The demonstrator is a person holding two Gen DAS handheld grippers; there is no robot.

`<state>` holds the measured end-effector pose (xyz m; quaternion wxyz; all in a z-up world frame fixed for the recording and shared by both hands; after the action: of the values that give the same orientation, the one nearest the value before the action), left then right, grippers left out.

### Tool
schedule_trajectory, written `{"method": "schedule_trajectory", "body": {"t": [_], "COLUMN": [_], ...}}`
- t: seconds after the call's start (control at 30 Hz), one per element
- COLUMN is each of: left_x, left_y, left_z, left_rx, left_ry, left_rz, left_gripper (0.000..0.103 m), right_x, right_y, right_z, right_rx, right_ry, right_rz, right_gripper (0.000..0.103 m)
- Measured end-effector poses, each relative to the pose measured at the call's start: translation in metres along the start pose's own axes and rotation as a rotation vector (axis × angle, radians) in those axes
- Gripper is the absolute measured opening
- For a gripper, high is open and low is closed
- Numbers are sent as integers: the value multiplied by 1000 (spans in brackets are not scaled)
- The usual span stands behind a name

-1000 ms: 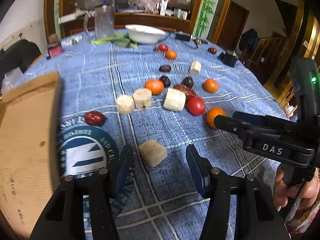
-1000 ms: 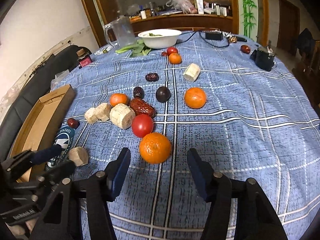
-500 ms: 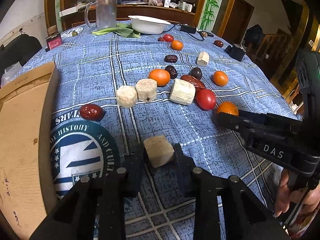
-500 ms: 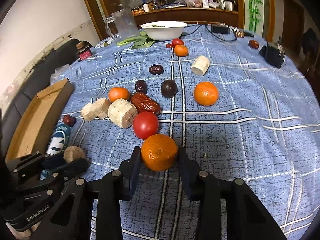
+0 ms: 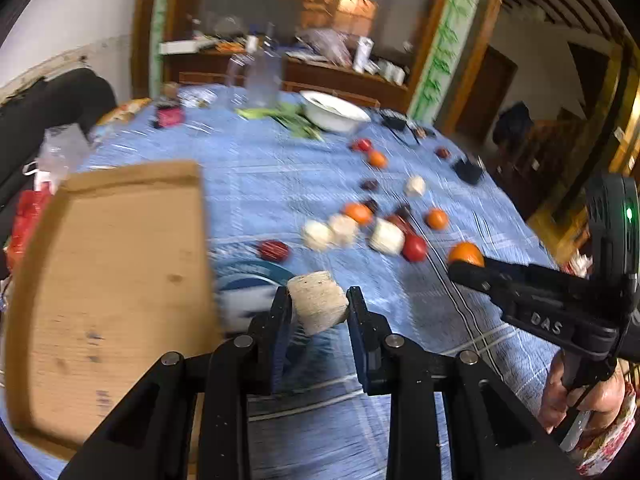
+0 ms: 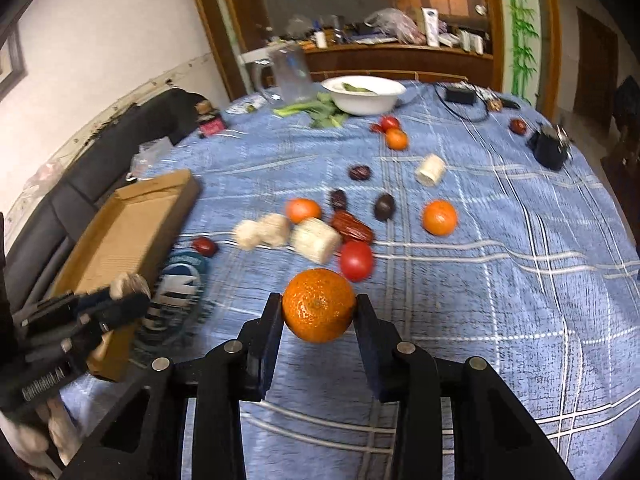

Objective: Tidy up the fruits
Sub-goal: 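Carry the cube and orange over the cardboard box and open both tools, then move both tools back toward the remaining items on the cloth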

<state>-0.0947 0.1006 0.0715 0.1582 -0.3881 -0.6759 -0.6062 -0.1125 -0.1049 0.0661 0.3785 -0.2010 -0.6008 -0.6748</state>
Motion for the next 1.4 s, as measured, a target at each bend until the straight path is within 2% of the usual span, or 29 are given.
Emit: {"method": "schedule_trajectory", "body": {"t": [0.13, 0.23, 0.3, 0.4, 0.57, 0.7, 0.97, 1.13, 1.2, 1.3, 1.4], "left_x": [21, 21, 11, -9, -38, -62, -86, -85, -81, -69, -51], "left_y": [22, 43, 59, 72, 81, 86, 80, 78, 79, 80, 81], "left_z": [40, 72, 100, 132, 179, 205, 220, 223, 225, 223, 216], "left_rx": [26, 39, 61, 122, 217, 283, 315, 331, 345, 359, 363], "left_ry": [66, 116, 154, 158, 182, 192, 197, 194, 187, 178, 171], "left_rz": [-34, -33, -16, 28, 80, 112, 160, 156, 143, 122, 95], "left_gripper": [27, 27, 27, 27, 27, 27, 27, 28, 37, 39, 43], "right_x": [0, -12, -25, -56, -111, -148, -189, -197, -195, -183, -160], "right_y": [14, 32, 43, 60, 69, 73, 80, 78, 79, 83, 88], "right_z": [39, 78, 104, 144, 186, 203, 214, 217, 216, 211, 200], "right_rx": [51, 97, 133, 190, 250, 290, 318, 334, 339, 314, 271], "right_ry": [67, 143, 173, 202, 218, 187, 143, 117, 119, 134, 165], "right_rz": [0, 10, 13, 32, 85, 118, 170, 166, 160, 129, 95], "right_gripper": [39, 39, 39, 39, 39, 39, 39, 40, 41, 47, 47]}}
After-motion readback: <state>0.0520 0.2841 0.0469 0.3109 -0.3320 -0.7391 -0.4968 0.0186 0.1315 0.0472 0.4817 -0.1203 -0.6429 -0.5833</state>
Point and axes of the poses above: each gripper's, at about its wrist camera, not at the fingertips, and x roughly against the way its jaws point, z to its left, y to its top, the point moved 2 cm from there along -x, roughly the way its jaws point
